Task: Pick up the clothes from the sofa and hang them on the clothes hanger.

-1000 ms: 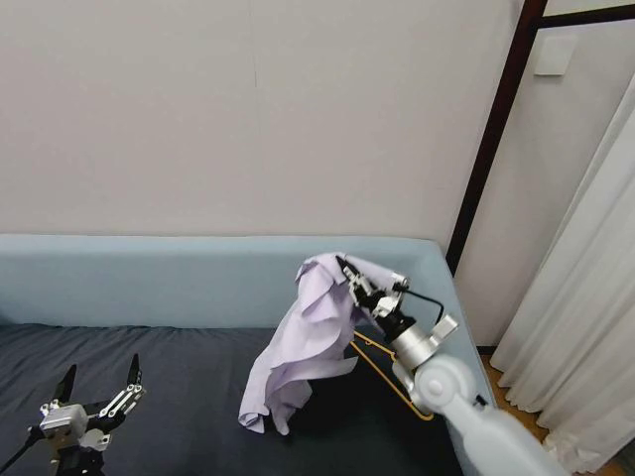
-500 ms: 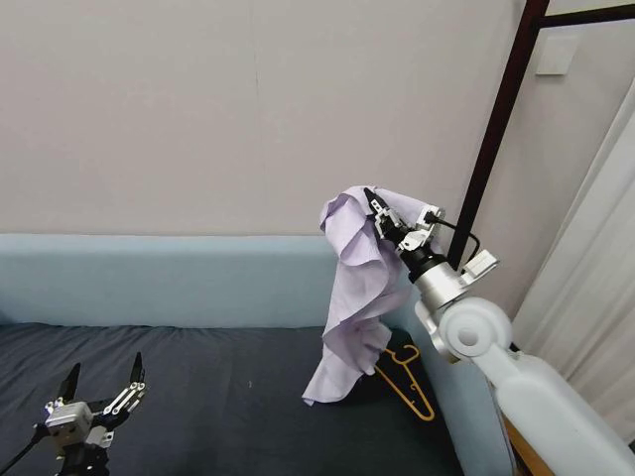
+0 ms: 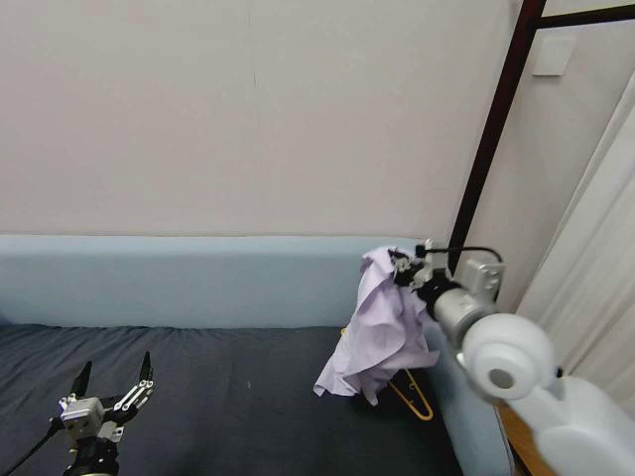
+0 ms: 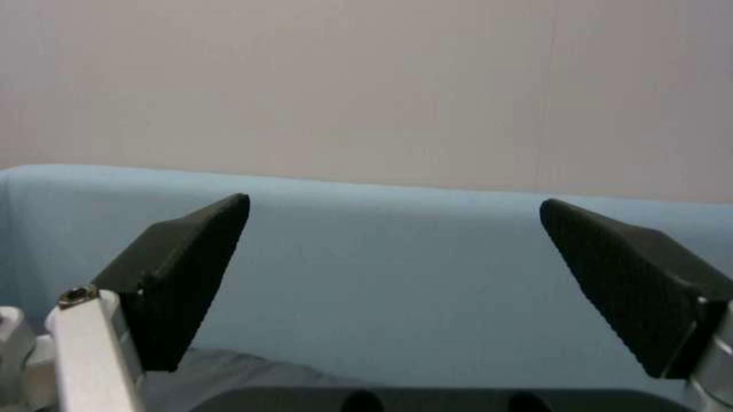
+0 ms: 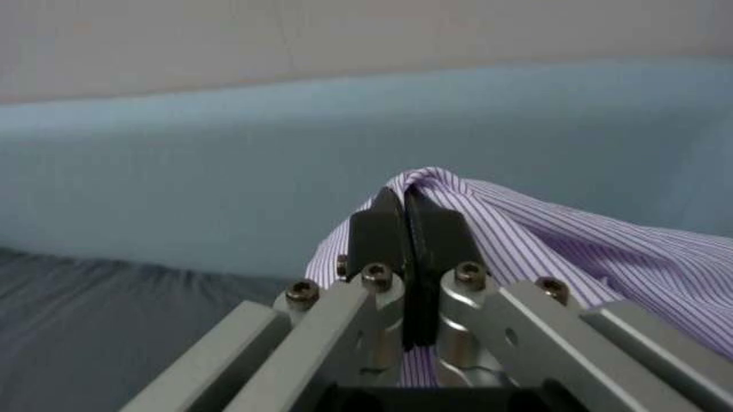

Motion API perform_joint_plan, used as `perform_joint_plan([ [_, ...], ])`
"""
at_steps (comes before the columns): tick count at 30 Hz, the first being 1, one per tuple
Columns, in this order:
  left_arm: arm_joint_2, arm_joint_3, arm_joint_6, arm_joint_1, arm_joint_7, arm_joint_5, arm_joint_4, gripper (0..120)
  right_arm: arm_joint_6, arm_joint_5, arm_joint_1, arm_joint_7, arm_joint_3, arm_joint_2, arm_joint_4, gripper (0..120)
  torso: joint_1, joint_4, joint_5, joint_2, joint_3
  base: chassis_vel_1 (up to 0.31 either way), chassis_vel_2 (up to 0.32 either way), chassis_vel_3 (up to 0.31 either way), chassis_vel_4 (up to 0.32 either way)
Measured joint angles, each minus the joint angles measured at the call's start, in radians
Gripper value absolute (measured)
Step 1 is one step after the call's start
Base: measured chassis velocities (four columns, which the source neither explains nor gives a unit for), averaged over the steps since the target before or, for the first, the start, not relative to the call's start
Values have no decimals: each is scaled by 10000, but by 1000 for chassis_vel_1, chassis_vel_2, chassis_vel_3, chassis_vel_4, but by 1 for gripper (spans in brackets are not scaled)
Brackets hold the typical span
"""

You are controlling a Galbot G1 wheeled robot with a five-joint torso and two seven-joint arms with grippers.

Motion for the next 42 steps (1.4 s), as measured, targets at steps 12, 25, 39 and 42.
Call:
perform_joint_plan([
  [12, 3, -663, -161, 385, -31, -29, 148, 100, 2454, -3351, 1350, -3875, -1215, 4043, -7873, 4, 0, 3, -5, 0, 0, 0, 0, 0, 0],
  [25, -227, -328, -336, 176, -25, 316, 347, 100, 6942, -7259, 452, -7618, -820, 2975, -7644, 49, 0, -4, 2, 0, -1, 0, 0, 0, 0],
  [39, -488, 8, -423, 59, 1, 604, 353, 100, 8297, -12315, -1159, -10341, 656, 1650, -7526, 98, 0, -1, 1, 0, -1, 0, 0, 0, 0],
  [42, -525, -21, -423, 93, 3, 629, 345, 100, 8480, -13415, -856, -10355, 654, 1941, -7852, 100, 0, -1, 0, 0, -1, 0, 0, 0, 0],
])
